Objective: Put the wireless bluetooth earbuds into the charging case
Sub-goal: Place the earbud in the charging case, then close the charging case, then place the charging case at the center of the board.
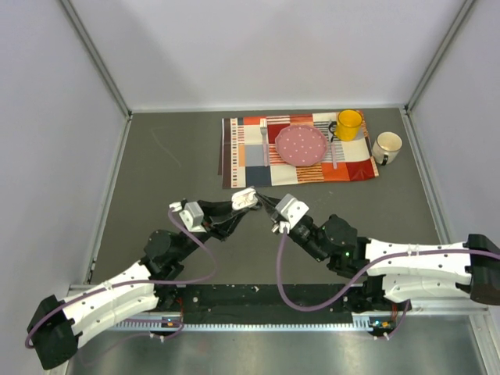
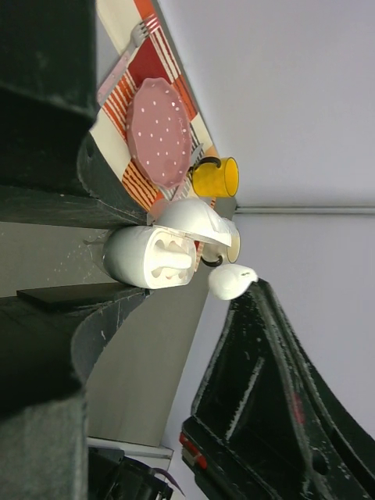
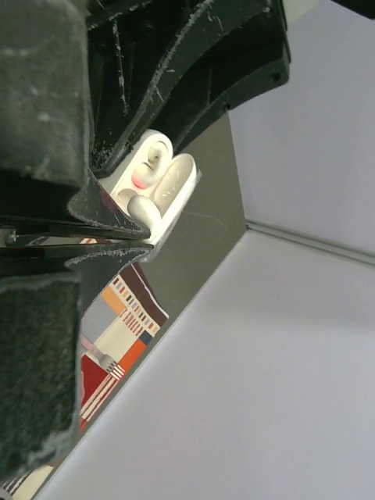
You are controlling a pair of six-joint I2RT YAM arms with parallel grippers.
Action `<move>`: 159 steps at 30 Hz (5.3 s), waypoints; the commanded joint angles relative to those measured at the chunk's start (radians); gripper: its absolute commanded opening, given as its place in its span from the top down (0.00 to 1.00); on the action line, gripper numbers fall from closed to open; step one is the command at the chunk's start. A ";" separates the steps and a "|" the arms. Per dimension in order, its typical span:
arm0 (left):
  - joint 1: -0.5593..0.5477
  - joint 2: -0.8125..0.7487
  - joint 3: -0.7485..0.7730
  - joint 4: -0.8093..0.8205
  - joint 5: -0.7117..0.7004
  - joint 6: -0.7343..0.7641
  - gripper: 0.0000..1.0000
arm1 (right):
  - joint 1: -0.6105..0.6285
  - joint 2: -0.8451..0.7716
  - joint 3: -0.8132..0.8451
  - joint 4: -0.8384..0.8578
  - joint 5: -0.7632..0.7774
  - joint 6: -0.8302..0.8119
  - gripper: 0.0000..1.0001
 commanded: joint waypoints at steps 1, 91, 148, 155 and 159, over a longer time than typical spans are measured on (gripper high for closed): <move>-0.003 -0.004 0.025 0.076 0.025 -0.012 1.00 | 0.025 0.020 -0.007 0.044 -0.057 -0.012 1.00; -0.004 -0.056 -0.001 0.052 0.288 0.102 1.00 | -0.418 0.149 0.526 -0.852 -0.297 0.951 0.14; 0.217 0.842 0.082 0.056 0.123 -0.757 0.97 | -0.504 -0.017 0.012 -0.925 -0.083 1.265 0.07; 0.217 0.931 0.102 0.038 0.114 -0.792 0.76 | -0.525 -0.025 0.004 -0.927 -0.089 1.253 0.07; 0.217 0.925 0.130 -0.066 0.101 -0.760 0.66 | -0.533 -0.028 0.002 -0.927 -0.094 1.244 0.07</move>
